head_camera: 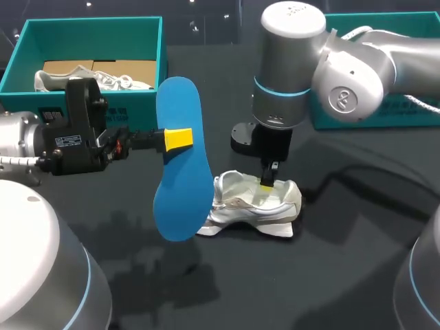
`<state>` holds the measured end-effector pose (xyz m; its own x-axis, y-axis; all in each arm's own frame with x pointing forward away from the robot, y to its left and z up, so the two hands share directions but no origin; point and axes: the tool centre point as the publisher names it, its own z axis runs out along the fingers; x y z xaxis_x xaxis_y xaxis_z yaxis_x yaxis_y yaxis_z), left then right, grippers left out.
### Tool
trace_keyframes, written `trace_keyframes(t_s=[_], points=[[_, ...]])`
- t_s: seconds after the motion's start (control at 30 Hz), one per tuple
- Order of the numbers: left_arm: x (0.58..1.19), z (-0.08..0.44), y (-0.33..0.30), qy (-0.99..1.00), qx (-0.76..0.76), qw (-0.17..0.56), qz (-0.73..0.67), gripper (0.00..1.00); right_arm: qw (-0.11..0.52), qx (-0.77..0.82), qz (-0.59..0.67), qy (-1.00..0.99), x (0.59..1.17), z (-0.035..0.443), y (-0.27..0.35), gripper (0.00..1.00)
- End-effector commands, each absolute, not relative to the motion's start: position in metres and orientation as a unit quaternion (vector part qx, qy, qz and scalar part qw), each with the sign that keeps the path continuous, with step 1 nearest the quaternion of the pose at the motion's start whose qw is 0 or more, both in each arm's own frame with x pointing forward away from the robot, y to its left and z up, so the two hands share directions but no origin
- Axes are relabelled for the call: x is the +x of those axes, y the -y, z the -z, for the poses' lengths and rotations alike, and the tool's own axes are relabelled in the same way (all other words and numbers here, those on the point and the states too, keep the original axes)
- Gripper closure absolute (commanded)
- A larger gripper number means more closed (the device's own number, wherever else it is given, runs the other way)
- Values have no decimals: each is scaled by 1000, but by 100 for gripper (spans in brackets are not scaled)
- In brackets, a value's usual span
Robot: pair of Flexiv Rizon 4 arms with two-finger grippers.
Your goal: Take the shoe out of the shoebox, open the shoe tongue, remove and reinsert the insole, then place the shoe into the shoebox
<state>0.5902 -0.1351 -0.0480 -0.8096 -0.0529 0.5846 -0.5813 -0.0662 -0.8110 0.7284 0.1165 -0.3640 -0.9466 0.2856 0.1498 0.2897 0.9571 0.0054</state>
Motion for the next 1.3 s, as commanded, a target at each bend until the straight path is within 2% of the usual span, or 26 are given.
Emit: trace_keyframes(t_s=[0.03,0.3,0.8,1.0,1.3], points=[[590,49,137,655,242,191,-689,100,65,-171,16,983,721,353,-112,100],[590,49,137,655,242,191,-689,100,48,-320,24,946,709,337,-110,100],[590,49,137,655,242,191,-689,100,48,-320,24,946,709,337,-110,100],[590,49,137,655,242,191,-689,100,30,-433,90,896,703,328,-118,100],[590,49,137,655,242,191,-689,100,5,-559,116,821,687,321,-126,100]])
